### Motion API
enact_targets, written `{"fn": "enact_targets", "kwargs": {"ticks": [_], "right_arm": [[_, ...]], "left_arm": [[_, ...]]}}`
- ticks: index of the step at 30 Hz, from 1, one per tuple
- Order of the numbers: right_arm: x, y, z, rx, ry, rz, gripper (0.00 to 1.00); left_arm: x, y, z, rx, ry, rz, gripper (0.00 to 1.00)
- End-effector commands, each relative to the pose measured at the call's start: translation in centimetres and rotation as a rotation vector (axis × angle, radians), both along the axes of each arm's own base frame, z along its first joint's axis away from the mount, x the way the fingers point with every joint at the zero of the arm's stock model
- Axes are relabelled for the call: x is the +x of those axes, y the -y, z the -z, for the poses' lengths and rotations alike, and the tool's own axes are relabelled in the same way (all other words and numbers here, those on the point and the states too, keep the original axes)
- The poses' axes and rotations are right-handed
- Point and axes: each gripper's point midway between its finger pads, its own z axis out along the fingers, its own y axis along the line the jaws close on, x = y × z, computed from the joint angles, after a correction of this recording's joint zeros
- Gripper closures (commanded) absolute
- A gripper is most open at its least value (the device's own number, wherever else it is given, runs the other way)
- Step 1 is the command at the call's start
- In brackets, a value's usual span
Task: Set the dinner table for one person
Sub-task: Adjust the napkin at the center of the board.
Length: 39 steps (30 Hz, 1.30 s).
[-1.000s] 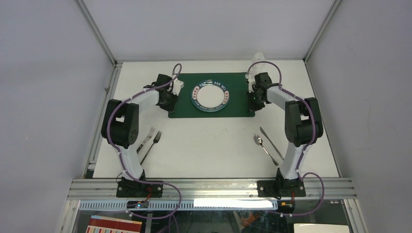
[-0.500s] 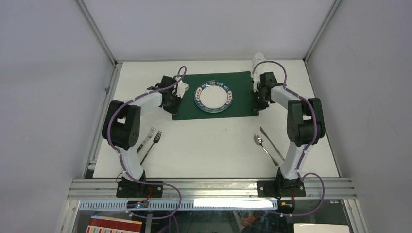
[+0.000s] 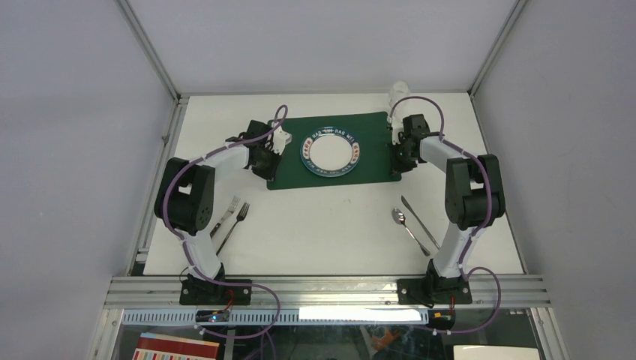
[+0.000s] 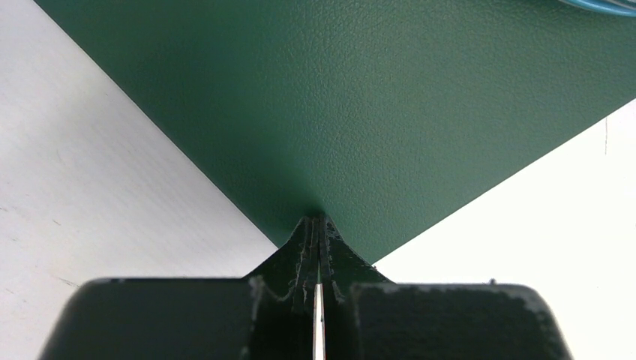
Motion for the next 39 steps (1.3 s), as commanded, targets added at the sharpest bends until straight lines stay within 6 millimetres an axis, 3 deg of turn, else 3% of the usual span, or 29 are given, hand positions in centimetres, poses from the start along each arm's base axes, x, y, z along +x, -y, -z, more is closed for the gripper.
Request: {"fn": "enact_targets", "kwargs": {"ticks": [1,13,22,39], "right_arm": [[-5.1,1.6,2.8,-0.066,-0.197,-0.03,1.0],[-9.8,0.8,3.8,-0.049,-0.323,-0.167,1.0],[-13.7,0.2,4.1,-0.091,-0.385,-0.312,1.0],[-17.6,-3.4,4.1,-0.134,-0.395,-0.508,1.0]], "left_arm": [[-8.2,-1.0,3.2,0.068,-0.288,0.052,1.0],[-7.9,-2.0,2.7,0.117,-0.267,0.023,1.0],[-6.9,-1.5,2.4,0.102,-0.259,0.013,1.0],[-6.5,-1.7,2.2,0.107,-0.248,-0.002,1.0]]}}
